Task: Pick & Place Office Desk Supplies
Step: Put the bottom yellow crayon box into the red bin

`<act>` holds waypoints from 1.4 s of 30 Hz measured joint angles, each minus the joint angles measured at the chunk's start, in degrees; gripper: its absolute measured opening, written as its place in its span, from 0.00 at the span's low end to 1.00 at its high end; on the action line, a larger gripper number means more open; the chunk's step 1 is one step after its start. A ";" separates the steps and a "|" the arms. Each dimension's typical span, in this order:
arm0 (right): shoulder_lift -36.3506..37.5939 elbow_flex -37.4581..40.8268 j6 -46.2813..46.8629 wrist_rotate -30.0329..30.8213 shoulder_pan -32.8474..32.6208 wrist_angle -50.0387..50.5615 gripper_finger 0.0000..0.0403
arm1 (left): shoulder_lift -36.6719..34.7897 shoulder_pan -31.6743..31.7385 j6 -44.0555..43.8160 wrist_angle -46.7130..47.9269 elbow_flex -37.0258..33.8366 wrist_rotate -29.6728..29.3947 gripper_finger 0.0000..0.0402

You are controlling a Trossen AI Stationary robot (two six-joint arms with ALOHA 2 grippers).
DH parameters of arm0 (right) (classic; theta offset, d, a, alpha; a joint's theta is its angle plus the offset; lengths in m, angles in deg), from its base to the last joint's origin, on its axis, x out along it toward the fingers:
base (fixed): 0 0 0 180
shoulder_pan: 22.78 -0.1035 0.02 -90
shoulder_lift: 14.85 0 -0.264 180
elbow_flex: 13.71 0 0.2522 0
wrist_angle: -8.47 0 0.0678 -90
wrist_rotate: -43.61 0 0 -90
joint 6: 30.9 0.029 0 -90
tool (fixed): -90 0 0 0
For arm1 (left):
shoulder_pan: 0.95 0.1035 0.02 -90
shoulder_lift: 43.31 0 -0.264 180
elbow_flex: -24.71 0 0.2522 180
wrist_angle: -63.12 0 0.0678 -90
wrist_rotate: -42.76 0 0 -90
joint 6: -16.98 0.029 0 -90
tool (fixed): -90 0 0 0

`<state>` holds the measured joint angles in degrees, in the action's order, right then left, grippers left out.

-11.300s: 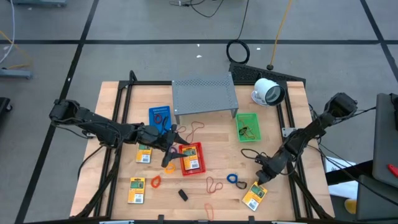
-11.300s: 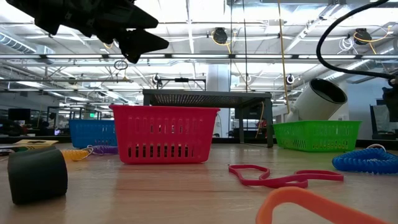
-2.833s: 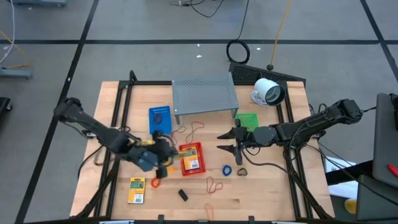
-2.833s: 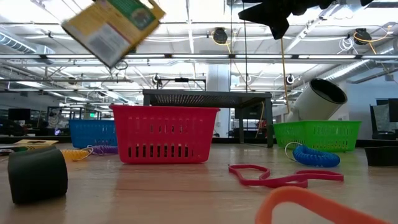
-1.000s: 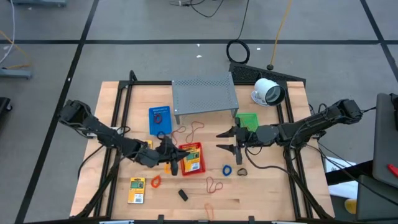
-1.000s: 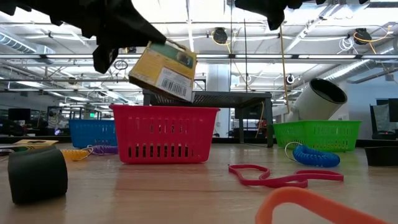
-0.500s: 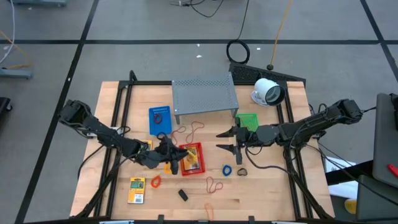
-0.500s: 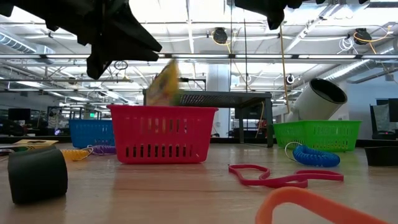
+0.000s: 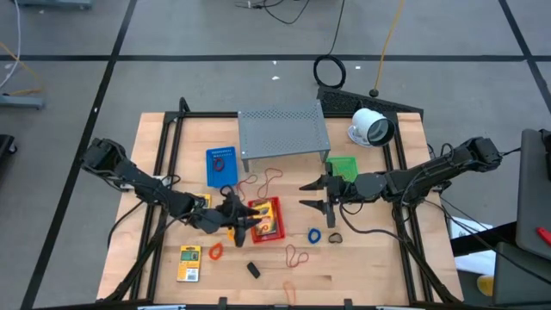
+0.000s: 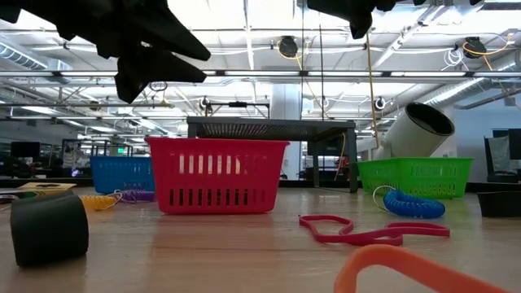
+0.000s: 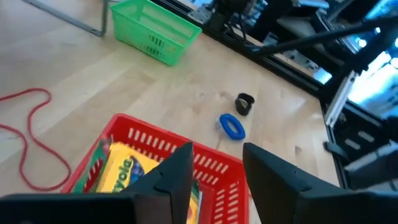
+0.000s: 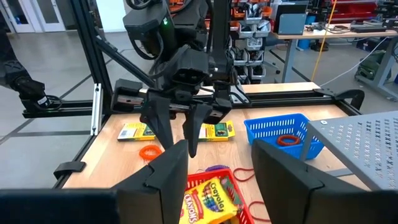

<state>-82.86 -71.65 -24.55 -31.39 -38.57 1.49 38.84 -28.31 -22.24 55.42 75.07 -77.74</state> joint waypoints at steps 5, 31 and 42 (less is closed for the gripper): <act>0.00 0.00 -0.50 -0.09 0.00 0.10 0.41 | 0.00 -0.69 11.88 -10.35 0.00 0.55 0.35; -0.02 5.70 1.83 -0.50 -0.81 -8.38 0.41 | -19.71 -19.64 -13.88 76.46 20.52 -6.08 0.25; -0.02 5.70 -1.19 -0.26 -0.70 -9.20 0.41 | -19.89 -17.55 -28.52 80.85 14.78 33.92 0.26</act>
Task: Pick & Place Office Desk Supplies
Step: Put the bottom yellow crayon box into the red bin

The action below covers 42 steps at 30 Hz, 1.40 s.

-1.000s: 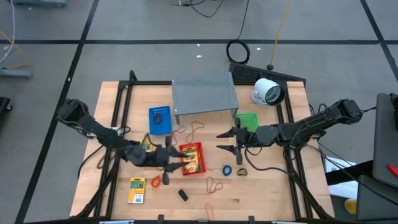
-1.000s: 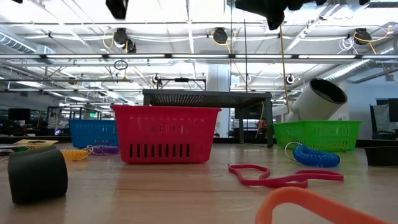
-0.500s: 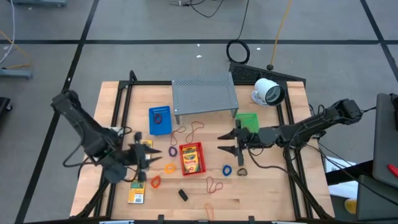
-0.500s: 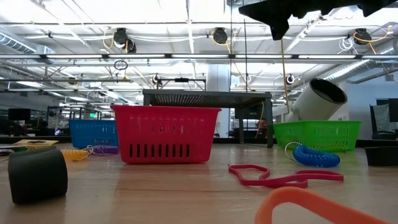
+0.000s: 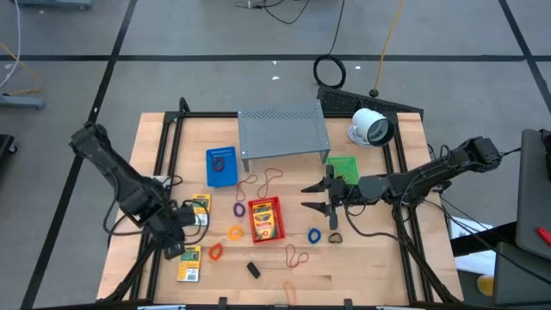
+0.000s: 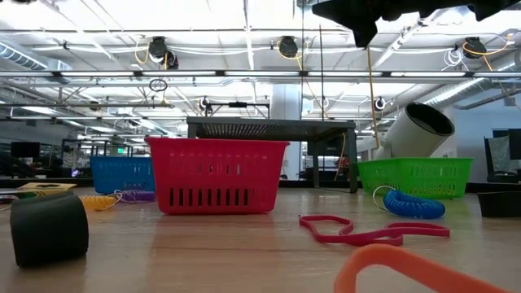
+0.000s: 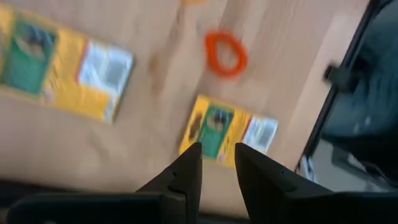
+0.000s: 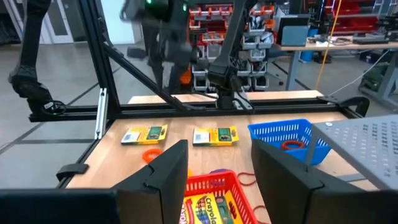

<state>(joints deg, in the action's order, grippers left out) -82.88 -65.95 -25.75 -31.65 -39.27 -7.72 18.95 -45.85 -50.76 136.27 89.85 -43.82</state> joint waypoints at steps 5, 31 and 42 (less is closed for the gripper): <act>0.00 0.00 -0.29 -0.02 0.00 -0.25 0.41 | 0.02 0.30 -3.95 -8.49 -6.41 8.73 0.35; 0.00 0.00 -0.32 0.00 0.00 0.01 0.41 | 0.23 6.48 6.41 -23.19 -19.57 6.60 0.62; 0.00 0.00 -0.30 0.00 0.00 0.22 0.41 | 7.50 6.75 8.74 -28.61 -19.57 11.70 0.62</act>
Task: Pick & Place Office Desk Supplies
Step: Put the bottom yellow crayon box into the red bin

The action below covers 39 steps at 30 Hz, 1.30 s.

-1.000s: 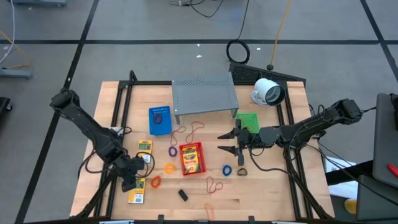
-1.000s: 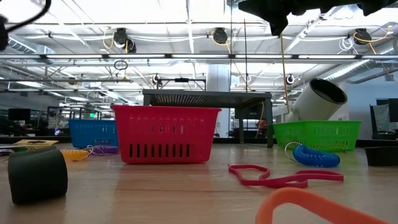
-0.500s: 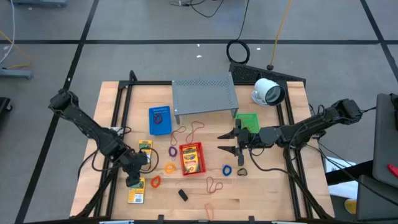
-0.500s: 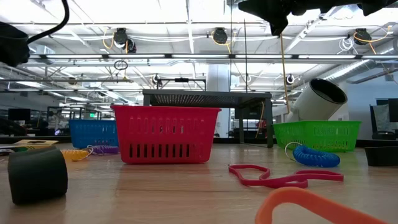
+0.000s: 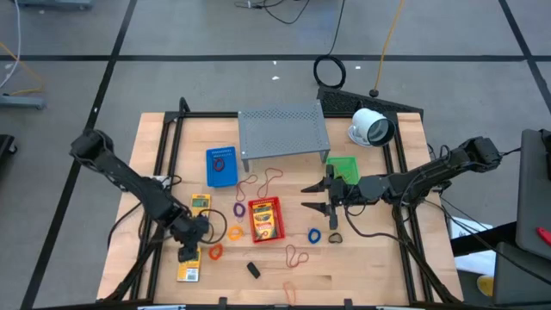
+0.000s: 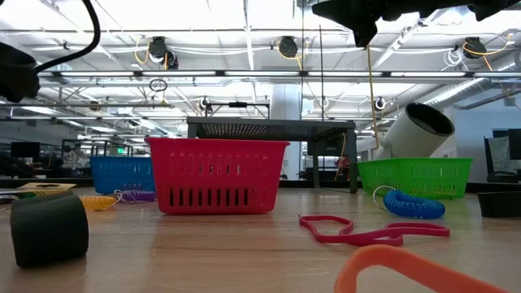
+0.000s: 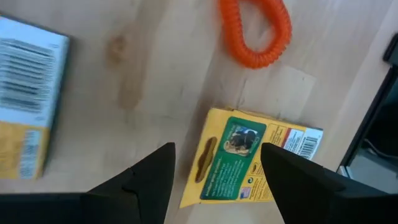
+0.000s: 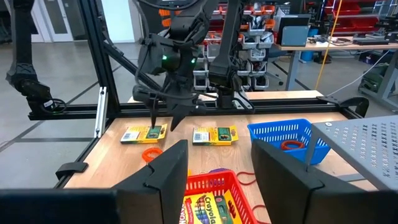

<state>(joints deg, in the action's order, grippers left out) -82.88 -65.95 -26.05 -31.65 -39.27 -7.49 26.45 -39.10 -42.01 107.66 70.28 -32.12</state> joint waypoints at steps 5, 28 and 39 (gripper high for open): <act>0.00 0.02 0.01 0.00 0.00 0.01 0.41 | 2.87 0.00 0.40 -1.58 0.00 2.72 0.62; 0.00 0.02 0.45 0.00 -0.09 0.86 0.41 | 4.87 -0.91 3.37 -5.39 0.02 5.44 0.33; 0.00 0.02 1.54 -0.02 -0.11 0.86 0.41 | 6.01 -3.72 -0.12 -5.36 0.02 2.46 0.03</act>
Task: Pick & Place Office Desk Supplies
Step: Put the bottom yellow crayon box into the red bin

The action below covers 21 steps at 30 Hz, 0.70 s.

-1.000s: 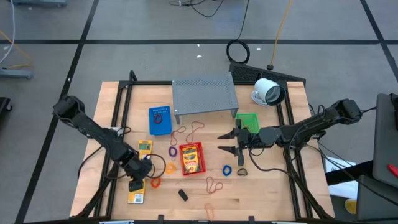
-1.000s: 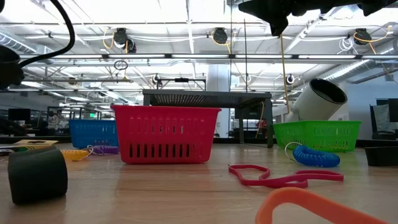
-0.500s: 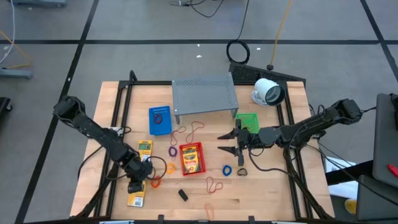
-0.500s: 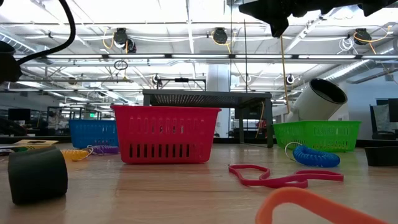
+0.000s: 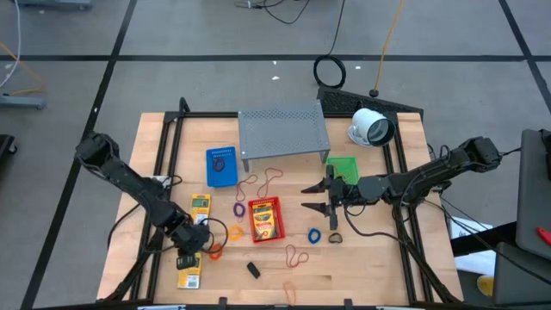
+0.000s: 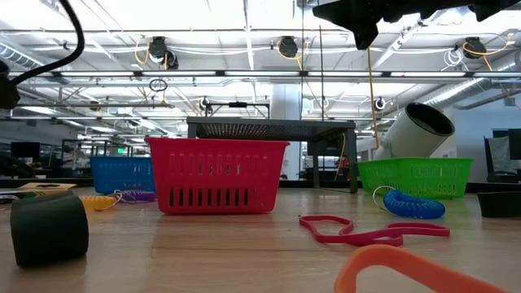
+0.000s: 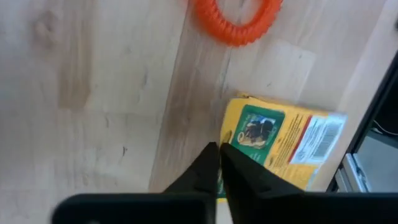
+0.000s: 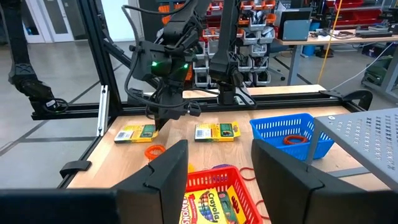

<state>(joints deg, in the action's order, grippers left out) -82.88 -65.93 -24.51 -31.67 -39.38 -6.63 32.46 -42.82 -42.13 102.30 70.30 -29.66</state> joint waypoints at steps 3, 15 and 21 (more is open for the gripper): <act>0.00 0.00 0.00 0.00 0.00 0.00 0.41 | 1.57 -0.92 -1.56 -0.08 0.07 0.37 0.02; 0.00 0.00 0.00 0.05 0.00 -0.02 0.41 | 1.60 -0.92 -2.94 -0.04 0.50 3.81 0.01; 0.00 0.00 -0.01 0.09 0.00 -0.09 0.41 | -3.61 -0.92 -2.95 -0.01 0.50 4.48 0.00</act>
<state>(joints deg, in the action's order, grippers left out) -82.88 -65.93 -24.51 -31.58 -39.38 -6.72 28.84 -43.74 -45.07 102.29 70.81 -25.17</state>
